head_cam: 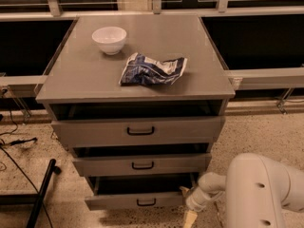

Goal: Open bottom drawer

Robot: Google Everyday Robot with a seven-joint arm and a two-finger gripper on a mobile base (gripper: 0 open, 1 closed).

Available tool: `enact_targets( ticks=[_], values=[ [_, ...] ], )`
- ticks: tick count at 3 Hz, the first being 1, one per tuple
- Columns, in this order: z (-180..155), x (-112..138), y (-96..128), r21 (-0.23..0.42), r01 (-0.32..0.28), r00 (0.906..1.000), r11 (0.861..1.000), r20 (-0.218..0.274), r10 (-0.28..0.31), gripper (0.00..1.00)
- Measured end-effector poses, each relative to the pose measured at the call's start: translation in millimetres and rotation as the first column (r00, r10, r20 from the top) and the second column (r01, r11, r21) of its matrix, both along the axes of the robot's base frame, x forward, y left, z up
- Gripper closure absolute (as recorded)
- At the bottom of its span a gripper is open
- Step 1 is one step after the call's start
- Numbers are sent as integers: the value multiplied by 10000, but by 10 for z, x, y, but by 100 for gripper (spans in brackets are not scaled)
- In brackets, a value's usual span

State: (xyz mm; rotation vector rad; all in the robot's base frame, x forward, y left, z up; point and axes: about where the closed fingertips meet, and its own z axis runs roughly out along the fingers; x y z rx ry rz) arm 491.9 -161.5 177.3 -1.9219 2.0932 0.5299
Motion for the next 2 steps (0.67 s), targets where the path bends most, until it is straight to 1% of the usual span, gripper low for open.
enact_targets(
  ticks=[1, 2],
  values=[
    [28, 4, 8, 1, 2, 10000, 10000, -2, -2, 0],
    [30, -98, -48, 101, 174, 9995, 9998, -257, -172, 0]
  ],
)
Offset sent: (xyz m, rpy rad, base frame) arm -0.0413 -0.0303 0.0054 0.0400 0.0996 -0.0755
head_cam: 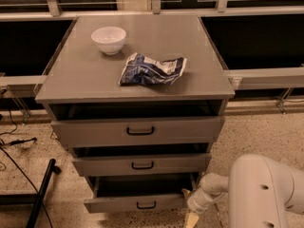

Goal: Open bottom drawer

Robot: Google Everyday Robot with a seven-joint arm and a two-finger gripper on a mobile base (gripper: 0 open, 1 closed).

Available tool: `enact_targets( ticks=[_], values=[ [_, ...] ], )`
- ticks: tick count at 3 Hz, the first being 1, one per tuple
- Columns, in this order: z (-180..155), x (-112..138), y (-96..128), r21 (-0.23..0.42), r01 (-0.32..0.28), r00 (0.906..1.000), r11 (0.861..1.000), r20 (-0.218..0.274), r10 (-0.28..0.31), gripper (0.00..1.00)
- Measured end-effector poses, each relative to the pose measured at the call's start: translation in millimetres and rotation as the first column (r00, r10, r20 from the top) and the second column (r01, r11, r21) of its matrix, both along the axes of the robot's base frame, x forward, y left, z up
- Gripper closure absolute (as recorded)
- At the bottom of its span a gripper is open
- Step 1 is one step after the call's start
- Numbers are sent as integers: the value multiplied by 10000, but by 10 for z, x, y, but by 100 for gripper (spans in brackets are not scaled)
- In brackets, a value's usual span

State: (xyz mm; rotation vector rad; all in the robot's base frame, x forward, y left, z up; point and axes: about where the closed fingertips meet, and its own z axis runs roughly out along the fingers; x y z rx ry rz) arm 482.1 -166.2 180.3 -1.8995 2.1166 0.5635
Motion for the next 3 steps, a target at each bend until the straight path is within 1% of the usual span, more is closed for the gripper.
enact_targets(
  ticks=[1, 2, 3],
  values=[
    [26, -2, 0, 3, 1, 10000, 10000, -3, -1, 0],
    [78, -302, -165, 1014, 603, 9975, 9930, -436, -561, 0],
    [101, -329, -173, 1157, 681, 9969, 9910, -483, -629, 0]
  ],
)
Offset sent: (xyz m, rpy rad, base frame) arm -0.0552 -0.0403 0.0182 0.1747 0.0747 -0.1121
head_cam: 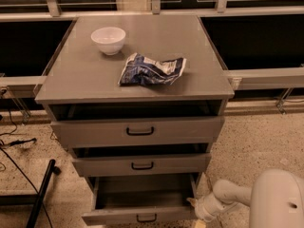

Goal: Open bottom drawer

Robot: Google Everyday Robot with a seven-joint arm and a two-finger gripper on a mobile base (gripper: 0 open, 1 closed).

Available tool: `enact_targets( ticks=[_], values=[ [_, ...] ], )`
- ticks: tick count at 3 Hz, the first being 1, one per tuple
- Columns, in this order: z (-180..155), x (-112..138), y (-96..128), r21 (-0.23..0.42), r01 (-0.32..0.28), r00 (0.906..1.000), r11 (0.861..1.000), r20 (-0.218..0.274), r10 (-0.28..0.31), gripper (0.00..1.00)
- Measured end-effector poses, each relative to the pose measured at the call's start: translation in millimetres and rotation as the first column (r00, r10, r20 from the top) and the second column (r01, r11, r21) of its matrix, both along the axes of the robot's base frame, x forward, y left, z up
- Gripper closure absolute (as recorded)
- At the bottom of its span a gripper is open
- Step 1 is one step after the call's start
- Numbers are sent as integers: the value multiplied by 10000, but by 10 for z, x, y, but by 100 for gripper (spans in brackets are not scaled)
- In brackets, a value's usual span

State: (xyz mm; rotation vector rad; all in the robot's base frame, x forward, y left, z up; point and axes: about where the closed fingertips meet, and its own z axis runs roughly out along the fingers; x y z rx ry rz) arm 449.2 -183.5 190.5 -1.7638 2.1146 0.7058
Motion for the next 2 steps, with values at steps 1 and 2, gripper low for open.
enact_targets(
  ticks=[1, 2],
  values=[
    [87, -325, -116, 978, 349, 9982, 9946, -516, -299, 0],
    [86, -325, -116, 978, 348, 9982, 9946, -516, -299, 0]
  ],
)
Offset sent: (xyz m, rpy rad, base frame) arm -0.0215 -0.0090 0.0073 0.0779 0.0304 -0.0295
